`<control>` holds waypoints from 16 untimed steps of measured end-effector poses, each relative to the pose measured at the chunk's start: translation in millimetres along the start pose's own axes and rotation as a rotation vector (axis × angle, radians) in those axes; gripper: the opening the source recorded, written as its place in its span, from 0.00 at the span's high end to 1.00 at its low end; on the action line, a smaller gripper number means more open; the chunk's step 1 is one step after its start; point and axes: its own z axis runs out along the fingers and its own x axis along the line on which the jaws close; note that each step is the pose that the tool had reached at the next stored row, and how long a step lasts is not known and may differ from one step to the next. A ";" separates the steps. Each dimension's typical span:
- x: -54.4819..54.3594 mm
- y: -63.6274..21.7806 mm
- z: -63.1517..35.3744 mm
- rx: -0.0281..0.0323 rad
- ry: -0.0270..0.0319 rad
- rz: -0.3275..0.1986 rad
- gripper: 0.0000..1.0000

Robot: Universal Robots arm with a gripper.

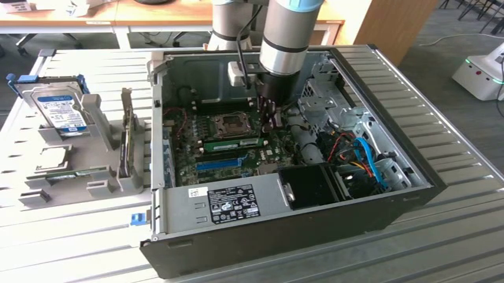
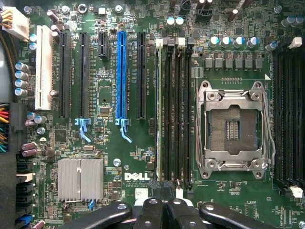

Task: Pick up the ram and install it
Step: 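Press down the ram until it locks into place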

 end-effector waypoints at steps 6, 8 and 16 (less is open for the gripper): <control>-0.2 0.0 0.7 0.0000 -0.0001 0.000 0.89; -0.1 0.0 1.5 0.0000 0.0001 0.000 0.89; -0.2 -0.1 2.8 0.0001 -0.0003 0.000 0.89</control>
